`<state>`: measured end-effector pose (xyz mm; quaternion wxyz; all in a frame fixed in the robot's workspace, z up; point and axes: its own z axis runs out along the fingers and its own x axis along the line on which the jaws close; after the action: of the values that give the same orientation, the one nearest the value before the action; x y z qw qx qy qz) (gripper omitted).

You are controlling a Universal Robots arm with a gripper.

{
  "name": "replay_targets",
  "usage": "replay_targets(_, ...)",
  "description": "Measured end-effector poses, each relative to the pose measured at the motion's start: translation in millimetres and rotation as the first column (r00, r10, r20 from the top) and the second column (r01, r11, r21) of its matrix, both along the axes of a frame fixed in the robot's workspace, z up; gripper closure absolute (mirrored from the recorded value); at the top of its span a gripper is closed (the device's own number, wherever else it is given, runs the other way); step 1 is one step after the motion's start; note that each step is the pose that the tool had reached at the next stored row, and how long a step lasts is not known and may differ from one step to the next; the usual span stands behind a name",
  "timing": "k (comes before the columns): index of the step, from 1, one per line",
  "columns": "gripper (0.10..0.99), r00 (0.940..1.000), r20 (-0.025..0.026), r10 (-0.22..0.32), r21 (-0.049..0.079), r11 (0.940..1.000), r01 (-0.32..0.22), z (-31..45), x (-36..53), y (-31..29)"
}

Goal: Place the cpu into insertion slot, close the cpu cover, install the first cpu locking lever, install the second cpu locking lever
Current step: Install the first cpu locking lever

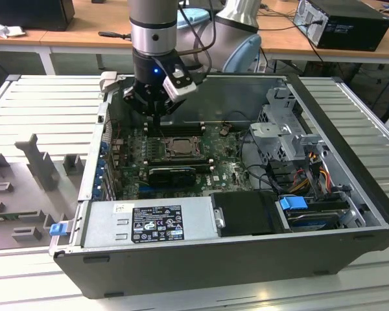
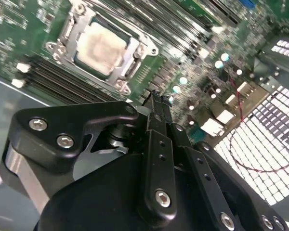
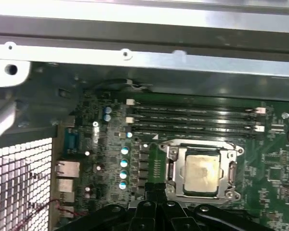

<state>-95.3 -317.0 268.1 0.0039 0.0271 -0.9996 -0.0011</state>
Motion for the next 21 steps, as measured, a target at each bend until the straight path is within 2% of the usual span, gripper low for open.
replay_targets(2, 0.980, 1.0000, -0.0001, 0.000, 0.000, 1.0000, 0.000, -2.1, -6.6, 0.6)
replay_targets(6, 0.980, 1.0000, -0.0002, 0.000, 0.001, 1.0000, 0.000, -4.8, -12.1, 3.6)
replay_targets(14, 0.980, 1.0000, 0.0000, 0.000, 0.004, 1.0000, 0.000, -8.6, -16.3, 16.6)
replay_targets(16, 0.980, 1.0000, -0.0001, -0.001, 0.005, 1.0000, 0.001, -9.5, -17.0, 22.5)
replay_targets(21, 0.980, 1.0000, 0.0000, -0.002, 0.005, 1.0000, 0.002, -9.9, -16.9, 31.5)
